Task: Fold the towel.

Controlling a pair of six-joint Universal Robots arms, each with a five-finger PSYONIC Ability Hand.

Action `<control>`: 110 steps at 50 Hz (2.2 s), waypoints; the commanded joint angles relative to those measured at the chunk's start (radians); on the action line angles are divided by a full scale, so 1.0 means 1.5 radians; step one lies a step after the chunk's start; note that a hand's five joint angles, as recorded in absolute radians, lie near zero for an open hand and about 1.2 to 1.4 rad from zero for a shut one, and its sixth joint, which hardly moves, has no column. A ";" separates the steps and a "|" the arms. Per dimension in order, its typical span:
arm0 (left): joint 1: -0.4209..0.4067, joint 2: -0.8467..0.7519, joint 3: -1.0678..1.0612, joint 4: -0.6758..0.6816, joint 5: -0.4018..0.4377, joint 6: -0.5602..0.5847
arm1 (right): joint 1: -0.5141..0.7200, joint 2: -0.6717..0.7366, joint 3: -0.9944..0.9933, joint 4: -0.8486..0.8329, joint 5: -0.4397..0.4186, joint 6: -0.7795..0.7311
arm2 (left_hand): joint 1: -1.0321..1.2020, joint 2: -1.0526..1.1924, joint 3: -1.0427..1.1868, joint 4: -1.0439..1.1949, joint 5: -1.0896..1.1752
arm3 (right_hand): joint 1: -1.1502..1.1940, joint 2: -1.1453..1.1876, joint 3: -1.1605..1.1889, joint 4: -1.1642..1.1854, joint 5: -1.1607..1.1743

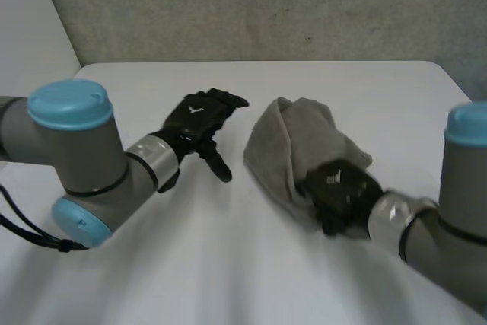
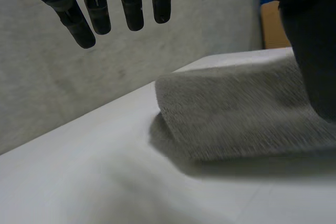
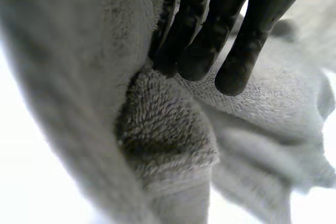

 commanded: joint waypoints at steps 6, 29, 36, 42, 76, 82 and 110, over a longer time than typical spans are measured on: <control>-0.086 -0.072 0.009 0.031 0.033 0.057 | -0.008 -0.089 0.166 0.035 -0.018 -0.193 | -0.013 -0.008 -0.004 -0.013 -0.010 | 0.067 0.043 0.039 0.044 0.040; -0.130 -0.214 0.175 -0.003 0.076 0.244 | -0.070 -0.172 0.250 0.029 -0.059 -0.198 | 0.394 0.399 0.403 0.394 0.398 | 0.067 0.043 0.039 0.044 0.040; -0.125 -0.193 0.172 -0.003 0.065 0.245 | -0.151 -0.181 0.233 0.012 -0.067 -0.192 | 0.762 0.767 0.770 0.762 0.765 | 0.067 0.043 0.039 0.044 0.040; -0.103 -0.145 0.145 -0.007 0.022 0.238 | -0.175 -0.195 0.203 -0.017 -0.067 -0.163 | 0.762 0.767 0.770 0.762 0.765 | 0.067 0.043 0.039 0.044 0.040; -0.032 0.148 -0.246 0.059 -0.042 -0.046 | -0.112 0.006 -0.092 0.026 -0.027 0.038 | 0.165 0.171 0.174 0.165 0.169 | 0.067 0.043 0.039 0.044 0.040; -0.020 0.145 -0.238 0.062 -0.044 -0.047 | -0.112 0.059 -0.106 0.014 0.080 -0.016 | 0.018 0.024 0.027 0.018 0.022 | 0.067 0.043 0.039 0.044 0.040; 0.099 0.258 -0.376 -0.045 -0.039 0.009 | -0.122 0.082 -0.061 -0.083 0.097 -0.029 | 0.271 0.276 0.279 0.271 0.274 | 0.067 0.043 0.039 0.044 0.040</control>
